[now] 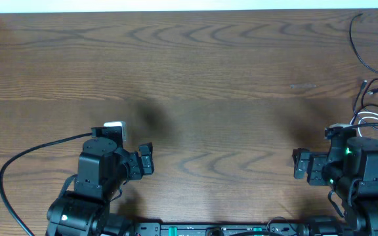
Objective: Untangle cables
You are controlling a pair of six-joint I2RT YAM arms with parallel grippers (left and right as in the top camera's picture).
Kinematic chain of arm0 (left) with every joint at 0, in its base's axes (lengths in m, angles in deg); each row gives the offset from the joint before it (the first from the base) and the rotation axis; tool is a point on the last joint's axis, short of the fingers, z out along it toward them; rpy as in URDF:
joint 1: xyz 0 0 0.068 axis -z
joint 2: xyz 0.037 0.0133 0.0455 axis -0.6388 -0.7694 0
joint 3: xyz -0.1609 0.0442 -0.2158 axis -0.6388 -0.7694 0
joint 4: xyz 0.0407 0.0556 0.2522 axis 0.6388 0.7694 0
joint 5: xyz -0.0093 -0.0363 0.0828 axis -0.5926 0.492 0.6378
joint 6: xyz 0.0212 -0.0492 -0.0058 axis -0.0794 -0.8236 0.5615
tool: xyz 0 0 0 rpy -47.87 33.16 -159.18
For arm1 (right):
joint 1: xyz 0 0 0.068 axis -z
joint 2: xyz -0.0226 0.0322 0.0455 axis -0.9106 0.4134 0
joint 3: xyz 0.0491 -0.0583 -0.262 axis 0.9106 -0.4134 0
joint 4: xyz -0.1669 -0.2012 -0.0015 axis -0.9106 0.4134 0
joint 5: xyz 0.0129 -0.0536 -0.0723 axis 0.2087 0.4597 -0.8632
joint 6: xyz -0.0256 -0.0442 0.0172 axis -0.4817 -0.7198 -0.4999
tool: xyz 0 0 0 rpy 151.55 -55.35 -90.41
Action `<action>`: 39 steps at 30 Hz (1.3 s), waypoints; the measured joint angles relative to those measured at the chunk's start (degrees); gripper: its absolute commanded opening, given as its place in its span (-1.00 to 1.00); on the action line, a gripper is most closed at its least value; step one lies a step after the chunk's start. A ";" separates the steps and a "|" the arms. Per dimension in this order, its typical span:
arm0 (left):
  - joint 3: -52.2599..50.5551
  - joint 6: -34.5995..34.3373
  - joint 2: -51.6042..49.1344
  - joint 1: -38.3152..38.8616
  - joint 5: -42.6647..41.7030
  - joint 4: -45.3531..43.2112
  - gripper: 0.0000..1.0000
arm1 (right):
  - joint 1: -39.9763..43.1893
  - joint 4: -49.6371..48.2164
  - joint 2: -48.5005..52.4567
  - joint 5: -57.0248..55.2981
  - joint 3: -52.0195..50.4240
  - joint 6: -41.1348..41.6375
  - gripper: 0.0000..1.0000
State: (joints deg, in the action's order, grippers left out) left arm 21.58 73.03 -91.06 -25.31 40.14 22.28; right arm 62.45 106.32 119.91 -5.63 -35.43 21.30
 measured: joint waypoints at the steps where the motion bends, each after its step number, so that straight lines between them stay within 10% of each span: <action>1: 0.00 0.00 0.00 0.00 0.00 -0.02 0.96 | 0.00 -0.66 -0.26 -0.26 -0.09 -0.22 0.99; 25: 0.00 0.00 -0.04 0.00 -0.02 0.04 0.96 | 3.32 -55.84 -31.04 0.85 -32.44 -8.09 0.99; 39: 0.00 0.00 -0.04 0.00 0.00 0.07 0.96 | 3.32 -68.28 -36.22 0.66 -46.21 -8.11 0.99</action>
State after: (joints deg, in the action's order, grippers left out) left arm 21.58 73.03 -91.10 -25.31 40.14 22.34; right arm 65.77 38.04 83.69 -4.97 -81.63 13.19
